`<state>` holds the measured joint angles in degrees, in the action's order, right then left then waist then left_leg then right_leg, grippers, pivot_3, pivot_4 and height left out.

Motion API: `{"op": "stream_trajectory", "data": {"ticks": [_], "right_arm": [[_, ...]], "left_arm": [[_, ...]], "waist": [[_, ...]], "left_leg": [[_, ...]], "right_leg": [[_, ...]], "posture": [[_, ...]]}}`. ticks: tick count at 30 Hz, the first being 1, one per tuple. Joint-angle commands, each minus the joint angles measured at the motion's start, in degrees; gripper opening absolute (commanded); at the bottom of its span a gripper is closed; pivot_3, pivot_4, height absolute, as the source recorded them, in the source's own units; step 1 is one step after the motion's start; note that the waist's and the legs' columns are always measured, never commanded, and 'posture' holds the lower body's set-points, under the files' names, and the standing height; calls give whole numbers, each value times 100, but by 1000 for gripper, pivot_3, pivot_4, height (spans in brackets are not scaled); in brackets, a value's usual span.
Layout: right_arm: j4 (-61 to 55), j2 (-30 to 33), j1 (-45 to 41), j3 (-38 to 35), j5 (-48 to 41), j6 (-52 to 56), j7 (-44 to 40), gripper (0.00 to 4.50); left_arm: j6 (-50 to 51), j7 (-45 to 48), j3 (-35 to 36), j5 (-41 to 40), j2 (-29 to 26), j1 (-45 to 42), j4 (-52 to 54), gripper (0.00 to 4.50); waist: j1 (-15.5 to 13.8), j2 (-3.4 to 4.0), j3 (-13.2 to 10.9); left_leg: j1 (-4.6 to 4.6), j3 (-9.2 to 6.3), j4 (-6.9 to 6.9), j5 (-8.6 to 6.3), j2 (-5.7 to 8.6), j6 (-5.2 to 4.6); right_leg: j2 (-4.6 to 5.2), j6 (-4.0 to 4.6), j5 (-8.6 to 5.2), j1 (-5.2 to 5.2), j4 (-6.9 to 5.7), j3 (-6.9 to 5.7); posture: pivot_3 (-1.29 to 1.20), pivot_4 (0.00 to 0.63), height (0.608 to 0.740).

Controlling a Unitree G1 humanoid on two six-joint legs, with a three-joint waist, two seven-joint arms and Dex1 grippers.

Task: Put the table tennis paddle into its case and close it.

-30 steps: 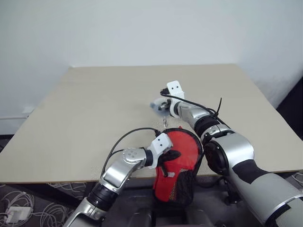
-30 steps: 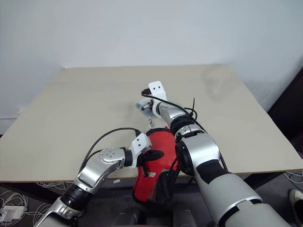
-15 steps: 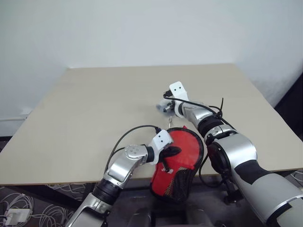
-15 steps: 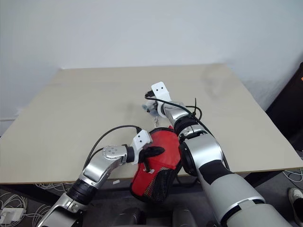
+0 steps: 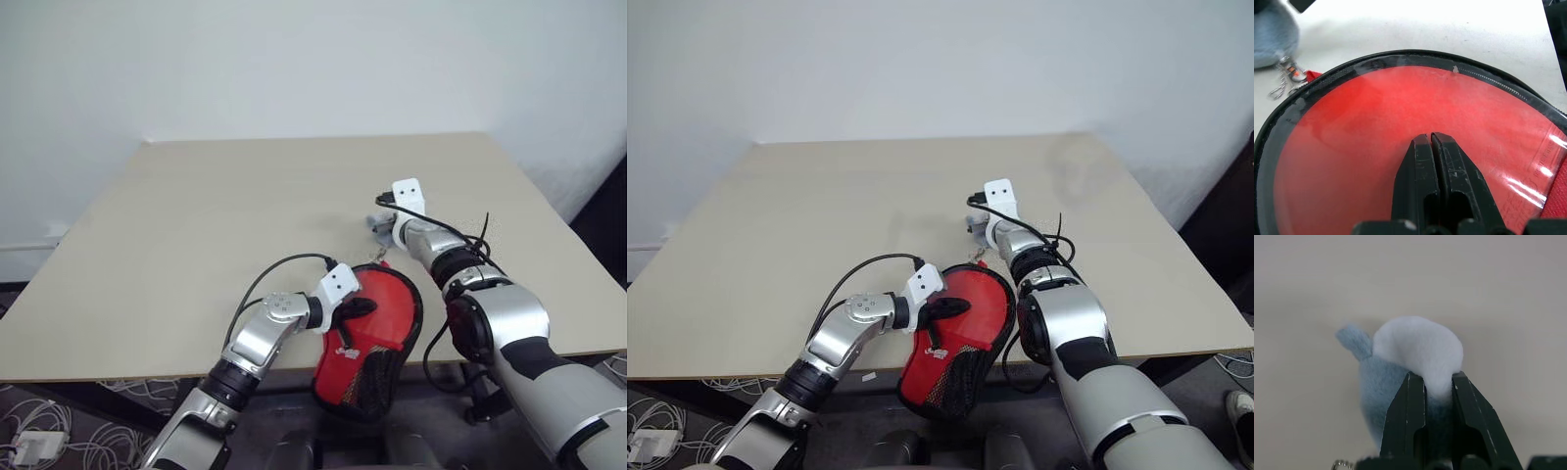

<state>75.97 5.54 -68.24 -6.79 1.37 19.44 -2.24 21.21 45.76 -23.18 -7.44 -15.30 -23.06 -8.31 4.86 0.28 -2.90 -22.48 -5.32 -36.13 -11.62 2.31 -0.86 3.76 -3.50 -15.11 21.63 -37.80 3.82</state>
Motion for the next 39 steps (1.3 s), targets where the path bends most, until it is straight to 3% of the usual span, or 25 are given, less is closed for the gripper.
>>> {"op": "stream_trajectory", "data": {"ticks": [1, 10, 22, 31, 39], "right_arm": [[-402, 378, -62, -85, -18, -1, 359, 177], [-1527, 944, 523, -4, 94, 629, 493, 177], [-5385, 1390, 2495, -75, 95, 2708, 360, 177], [-6461, 1243, 2650, 125, -141, 2593, -67, 177], [-7056, 1826, 3299, 342, -25, 2661, -532, 177]], "left_arm": [[56, 65, -53, 140, -45, 14, -125, 0], [65, 143, -61, 154, -69, 9, -132, 0], [-20, 296, -124, 170, -21, -57, -290, 0], [-110, 405, -175, 205, 53, -149, -464, 0], [-230, 470, -199, 263, 114, -280, -677, 0]], "waist": [[-2, 1, 1], [-164, 7, 3], [-355, 12, 5], [-359, 12, 5], [-370, 11, 5]], "left_leg": [[1, 0, -1, 0, 1, 0], [-1, 0, -11, 7, 24, -13], [-9, 7, -23, 6, 30, -21], [-9, 15, -24, 4, 27, -24], [-12, 14, -30, 1, 28, -27]], "right_leg": [[0, 0, 0, -3, 1, -1], [23, -2, -1, -22, 8, -24], [31, -4, -2, -23, 11, -27], [29, -5, -2, -22, 12, -22], [31, -6, -3, -25, 16, -27]], "posture": [[0, 0, 734], [0, 0, 734], [0, 0, 734], [0, 0, 734], [0, 0, 734]]}}
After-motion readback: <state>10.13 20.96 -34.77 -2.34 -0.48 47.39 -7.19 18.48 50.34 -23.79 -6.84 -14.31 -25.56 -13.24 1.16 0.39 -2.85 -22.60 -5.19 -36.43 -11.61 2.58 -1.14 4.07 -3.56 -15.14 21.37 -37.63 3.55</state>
